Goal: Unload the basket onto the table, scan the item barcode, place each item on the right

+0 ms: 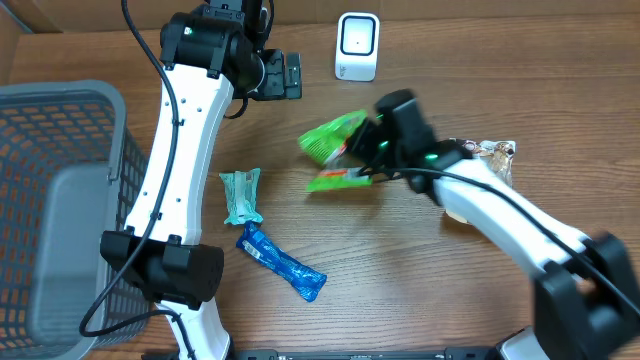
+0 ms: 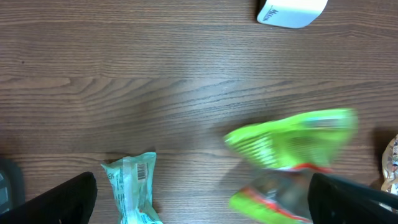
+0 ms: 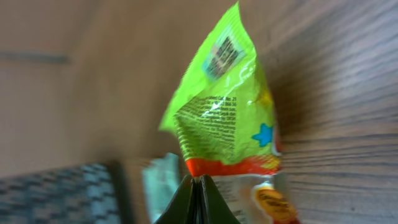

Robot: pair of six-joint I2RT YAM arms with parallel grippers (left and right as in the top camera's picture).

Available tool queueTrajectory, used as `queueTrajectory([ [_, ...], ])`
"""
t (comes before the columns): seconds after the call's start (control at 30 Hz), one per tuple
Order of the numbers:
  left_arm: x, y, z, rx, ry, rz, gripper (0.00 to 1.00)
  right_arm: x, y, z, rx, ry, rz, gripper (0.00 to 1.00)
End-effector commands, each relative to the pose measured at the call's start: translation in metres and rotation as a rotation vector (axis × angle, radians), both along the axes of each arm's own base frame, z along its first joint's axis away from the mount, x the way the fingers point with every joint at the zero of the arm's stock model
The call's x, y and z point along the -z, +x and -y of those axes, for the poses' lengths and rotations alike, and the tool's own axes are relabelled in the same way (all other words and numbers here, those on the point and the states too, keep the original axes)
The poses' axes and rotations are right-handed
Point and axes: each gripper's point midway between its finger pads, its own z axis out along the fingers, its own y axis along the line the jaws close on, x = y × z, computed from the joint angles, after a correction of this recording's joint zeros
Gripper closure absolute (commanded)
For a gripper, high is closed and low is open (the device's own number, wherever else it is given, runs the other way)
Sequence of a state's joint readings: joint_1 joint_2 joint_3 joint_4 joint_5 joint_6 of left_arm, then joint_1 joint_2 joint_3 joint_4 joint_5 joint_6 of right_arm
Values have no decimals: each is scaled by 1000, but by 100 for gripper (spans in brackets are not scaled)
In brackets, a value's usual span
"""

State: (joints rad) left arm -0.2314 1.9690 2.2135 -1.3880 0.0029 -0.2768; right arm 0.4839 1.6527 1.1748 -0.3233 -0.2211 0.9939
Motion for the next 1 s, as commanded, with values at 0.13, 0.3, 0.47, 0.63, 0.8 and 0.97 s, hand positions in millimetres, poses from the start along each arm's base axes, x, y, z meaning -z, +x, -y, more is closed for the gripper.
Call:
queueTrajectory([
  [0.13, -15, 0, -2, 12, 5, 42, 0, -99, -4, 30, 80, 175, 143, 96],
  [0.3, -15, 0, -2, 12, 5, 42, 0, -104, 0, 48, 137, 132, 174, 96],
  [0.47, -15, 0, -2, 12, 5, 42, 0, -74, 8, 75, -89, -358, 386, 57],
  [0.63, -15, 0, -2, 12, 5, 42, 0, -51, 20, 72, -341, -593, 513, 33],
  [0.8, -15, 0, -2, 12, 5, 42, 0, -31, 54, 69, -521, -760, 675, 0],
  [0.97, -15, 0, -2, 12, 5, 42, 0, 12, 83, 80, -603, -720, 606, 0],
])
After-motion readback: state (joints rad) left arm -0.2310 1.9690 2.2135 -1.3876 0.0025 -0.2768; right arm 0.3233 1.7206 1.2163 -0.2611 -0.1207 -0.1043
